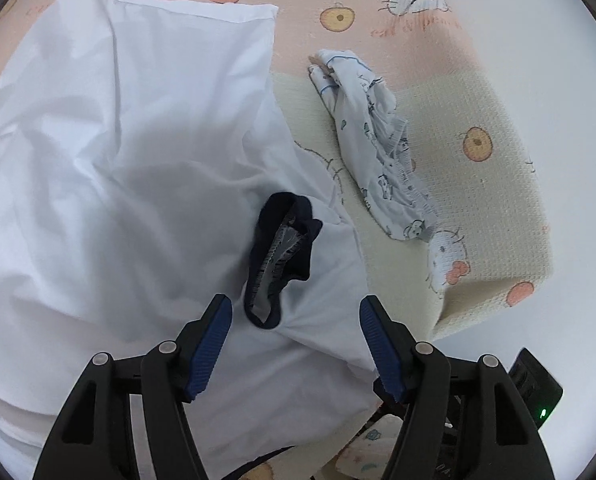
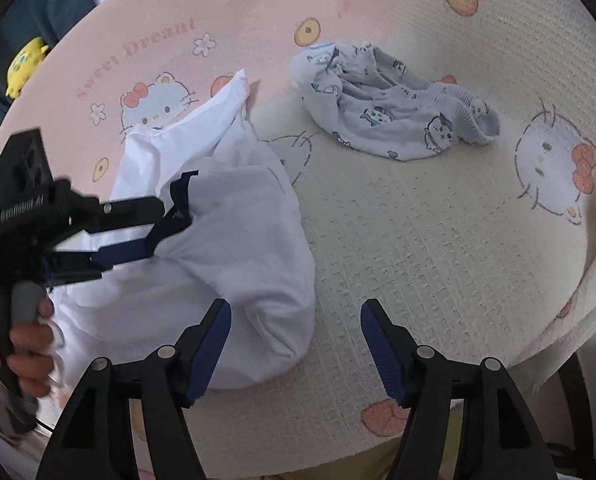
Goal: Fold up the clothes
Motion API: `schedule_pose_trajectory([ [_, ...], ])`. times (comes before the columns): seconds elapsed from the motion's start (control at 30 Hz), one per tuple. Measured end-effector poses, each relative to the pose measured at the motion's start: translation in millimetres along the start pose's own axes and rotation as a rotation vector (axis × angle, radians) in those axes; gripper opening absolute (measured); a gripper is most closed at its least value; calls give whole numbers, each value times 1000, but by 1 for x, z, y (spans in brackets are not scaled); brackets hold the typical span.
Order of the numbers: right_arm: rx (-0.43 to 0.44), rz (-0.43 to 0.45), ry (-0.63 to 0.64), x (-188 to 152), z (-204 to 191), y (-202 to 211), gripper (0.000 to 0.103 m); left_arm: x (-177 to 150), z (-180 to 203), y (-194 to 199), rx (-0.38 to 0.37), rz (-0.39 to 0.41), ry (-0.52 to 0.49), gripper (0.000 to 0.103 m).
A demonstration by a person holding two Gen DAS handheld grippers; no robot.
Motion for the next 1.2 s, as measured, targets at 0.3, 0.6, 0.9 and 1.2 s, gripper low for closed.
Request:
schedule_pose_trajectory([
  [0.3, -44, 30, 116, -9, -10, -8, 67, -11, 0, -18, 30, -39, 20, 64],
  [0.6, -141, 24, 205, -15, -13, -27, 67, -8, 8, -35, 50, -8, 53, 64],
  [0.9, -163, 29, 222, -11, -8, -26, 32, -4, 8, -39, 287, 77, -87, 24],
  [1.2, -236, -83, 159, -20, 13, -17, 15, -11, -4, -31, 382, 50, -175, 15],
])
Point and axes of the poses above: each gripper's, at about its wrist camera, not at the fingertips, and y roughly against the way its jaws point, z to its right, x to its top, the point moved 6 cm from there along -y, roughly the way its jaws point, and after that the axes turned 3 degrees about -x, right-handed, at the moved point
